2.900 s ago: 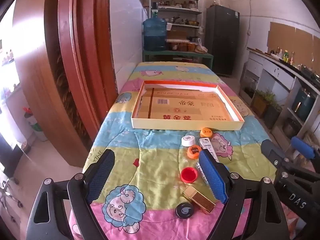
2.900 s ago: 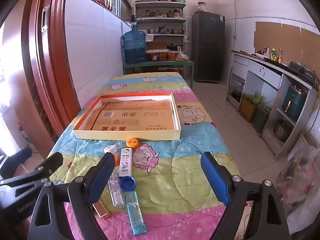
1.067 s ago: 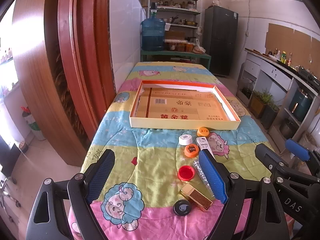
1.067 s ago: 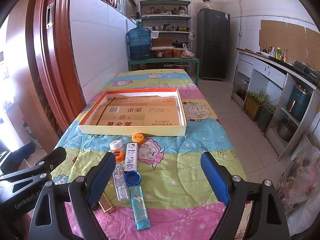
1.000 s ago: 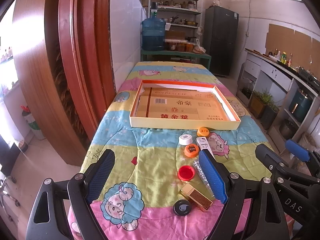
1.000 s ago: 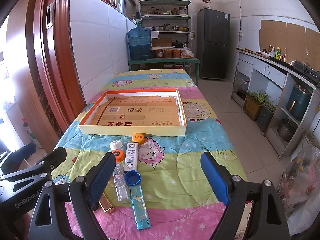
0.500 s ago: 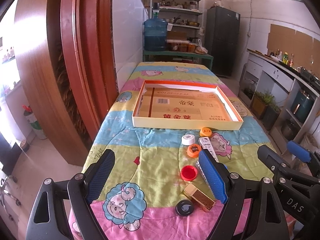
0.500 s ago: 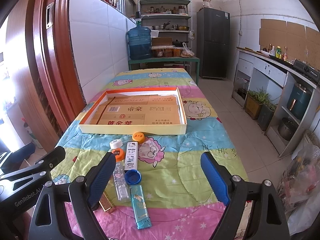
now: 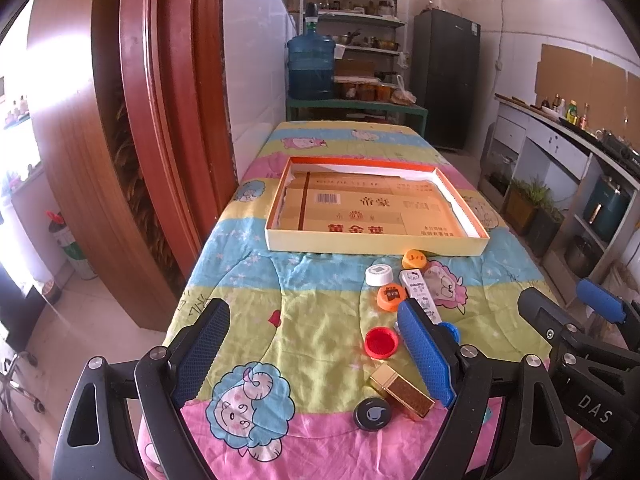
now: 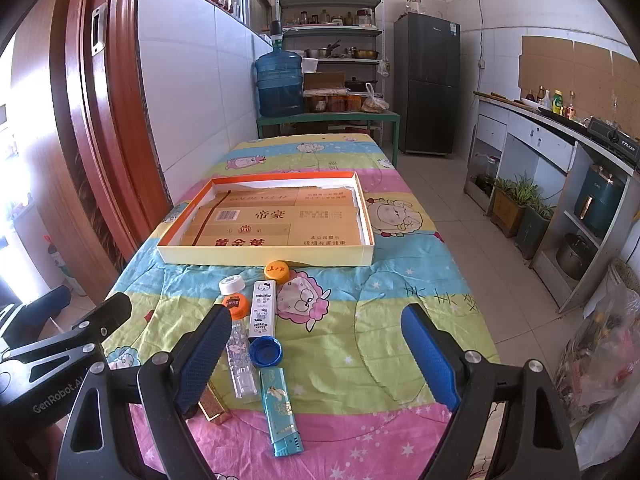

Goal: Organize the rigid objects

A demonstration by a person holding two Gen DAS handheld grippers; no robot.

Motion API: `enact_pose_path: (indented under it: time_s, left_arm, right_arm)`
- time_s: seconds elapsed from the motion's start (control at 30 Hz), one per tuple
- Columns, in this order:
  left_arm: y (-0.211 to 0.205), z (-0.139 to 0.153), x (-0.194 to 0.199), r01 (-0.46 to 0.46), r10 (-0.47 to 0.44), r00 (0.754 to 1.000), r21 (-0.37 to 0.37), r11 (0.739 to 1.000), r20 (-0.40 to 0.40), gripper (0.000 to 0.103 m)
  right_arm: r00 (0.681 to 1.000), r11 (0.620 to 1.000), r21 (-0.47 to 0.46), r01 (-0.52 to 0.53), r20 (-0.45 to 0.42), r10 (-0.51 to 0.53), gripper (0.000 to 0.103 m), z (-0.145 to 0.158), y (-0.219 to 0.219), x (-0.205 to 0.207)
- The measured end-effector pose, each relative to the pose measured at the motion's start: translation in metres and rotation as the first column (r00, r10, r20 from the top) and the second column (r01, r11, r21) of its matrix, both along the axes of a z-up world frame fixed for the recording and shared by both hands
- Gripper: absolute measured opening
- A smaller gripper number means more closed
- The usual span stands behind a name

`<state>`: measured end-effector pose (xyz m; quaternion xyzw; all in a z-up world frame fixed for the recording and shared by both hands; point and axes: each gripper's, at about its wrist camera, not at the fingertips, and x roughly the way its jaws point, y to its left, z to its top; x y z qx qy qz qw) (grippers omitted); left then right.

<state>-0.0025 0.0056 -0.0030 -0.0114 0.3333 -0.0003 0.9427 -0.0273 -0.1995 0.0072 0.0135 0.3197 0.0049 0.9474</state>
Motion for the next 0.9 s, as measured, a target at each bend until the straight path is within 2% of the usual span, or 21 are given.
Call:
enact_pose_path:
  time_s: [0.5, 0.63, 0.8, 0.9]
  left_arm:
    - [0.011, -0.008, 0.001, 0.005, -0.005, 1.000, -0.027, 1.000, -0.012, 0.087]
    - [0.015, -0.020, 0.002, 0.075, -0.077, 0.996, -0.052, 0.996, -0.039, 0.087]
    - [0.011, -0.053, -0.009, 0.182, -0.188, 0.976, -0.067, 0.981, -0.109, 0.087]
    - [0.003, -0.070, -0.016, 0.235, -0.243, 0.960, -0.071, 0.969, -0.142, 0.087]
  right_arm:
    - [1.000, 1.000, 0.000, 0.005, -0.022, -0.005, 0.087, -0.008, -0.003, -0.001]
    - [0.999, 1.000, 0.001, -0.004, -0.045, 0.004, 0.087, -0.017, -0.004, 0.000]
    - [0.995, 0.999, 0.007, -0.037, -0.098, 0.037, 0.087, -0.038, -0.004, 0.000]
    - [0.989, 0.998, 0.014, -0.054, -0.138, 0.056, 0.083, -0.052, -0.003, 0.001]
